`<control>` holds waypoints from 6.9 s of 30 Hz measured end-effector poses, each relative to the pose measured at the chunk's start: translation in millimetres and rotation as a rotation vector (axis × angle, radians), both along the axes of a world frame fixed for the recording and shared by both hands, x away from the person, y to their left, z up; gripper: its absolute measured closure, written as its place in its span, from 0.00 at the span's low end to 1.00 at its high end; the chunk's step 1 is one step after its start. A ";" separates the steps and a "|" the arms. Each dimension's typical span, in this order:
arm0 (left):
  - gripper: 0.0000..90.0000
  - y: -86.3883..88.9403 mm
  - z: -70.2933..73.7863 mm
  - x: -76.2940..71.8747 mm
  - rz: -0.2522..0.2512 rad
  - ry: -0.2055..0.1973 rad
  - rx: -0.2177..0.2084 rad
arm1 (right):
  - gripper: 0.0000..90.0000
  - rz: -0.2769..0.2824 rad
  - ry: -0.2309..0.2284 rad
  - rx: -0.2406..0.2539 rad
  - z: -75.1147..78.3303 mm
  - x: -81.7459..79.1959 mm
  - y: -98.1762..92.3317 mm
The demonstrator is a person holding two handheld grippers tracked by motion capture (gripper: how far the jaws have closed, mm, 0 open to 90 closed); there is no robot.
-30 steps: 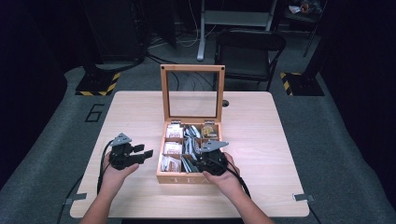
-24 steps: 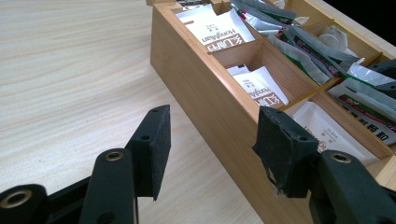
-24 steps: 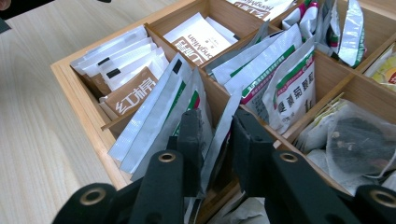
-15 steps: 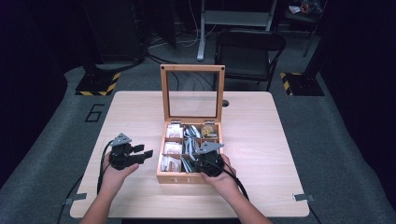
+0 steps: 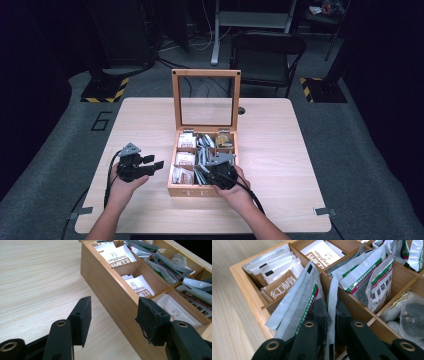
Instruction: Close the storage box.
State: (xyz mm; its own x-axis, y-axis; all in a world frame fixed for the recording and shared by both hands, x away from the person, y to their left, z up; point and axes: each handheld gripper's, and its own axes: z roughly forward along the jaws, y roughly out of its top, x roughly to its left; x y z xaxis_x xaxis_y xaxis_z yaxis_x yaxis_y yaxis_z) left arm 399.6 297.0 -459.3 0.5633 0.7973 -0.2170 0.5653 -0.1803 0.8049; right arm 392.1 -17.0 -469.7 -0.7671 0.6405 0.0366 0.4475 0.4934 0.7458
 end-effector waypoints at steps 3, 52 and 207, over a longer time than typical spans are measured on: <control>0.50 0.2 -0.3 0.1 0.001 0.000 0.000 | 0.96 0.005 -0.006 -0.006 0.1 -0.3 -0.1; 0.51 2.7 -1.1 0.8 0.011 0.001 -0.004 | 0.99 0.050 0.012 0.121 71.7 10.4 -28.7; 0.49 11.0 -5.3 3.4 0.037 0.017 -0.016 | 0.54 -0.386 -0.070 0.052 25.3 43.6 -176.3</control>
